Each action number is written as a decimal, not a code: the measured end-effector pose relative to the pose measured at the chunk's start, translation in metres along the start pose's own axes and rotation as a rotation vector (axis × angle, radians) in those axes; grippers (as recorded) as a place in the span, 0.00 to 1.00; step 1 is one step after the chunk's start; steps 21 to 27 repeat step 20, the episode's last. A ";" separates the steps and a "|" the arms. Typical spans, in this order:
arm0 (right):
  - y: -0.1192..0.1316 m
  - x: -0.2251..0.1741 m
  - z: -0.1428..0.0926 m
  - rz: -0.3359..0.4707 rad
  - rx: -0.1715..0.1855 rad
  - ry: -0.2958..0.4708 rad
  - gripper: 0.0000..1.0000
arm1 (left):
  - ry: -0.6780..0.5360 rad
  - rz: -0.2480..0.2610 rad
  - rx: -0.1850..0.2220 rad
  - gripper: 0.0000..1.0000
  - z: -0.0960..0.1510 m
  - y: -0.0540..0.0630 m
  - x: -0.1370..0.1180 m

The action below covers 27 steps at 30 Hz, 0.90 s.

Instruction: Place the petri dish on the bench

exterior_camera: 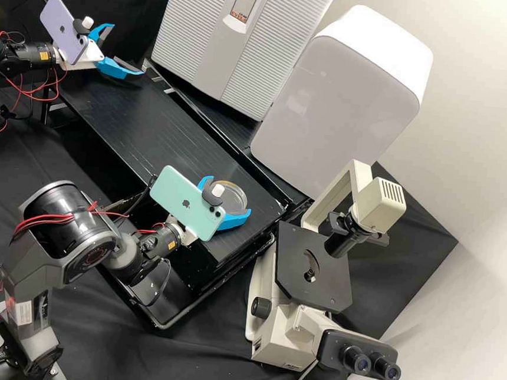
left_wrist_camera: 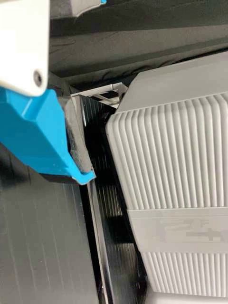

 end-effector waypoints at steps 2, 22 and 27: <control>0.000 -0.002 0.000 0.005 -0.003 0.004 1.00 | 0.000 0.000 0.000 1.00 0.000 0.000 0.000; 0.038 -0.060 -0.014 0.310 0.046 0.053 1.00 | 0.000 0.000 0.000 1.00 0.000 0.000 0.000; 0.038 -0.060 -0.014 0.310 0.046 0.053 1.00 | 0.000 0.000 0.000 1.00 0.000 0.000 0.000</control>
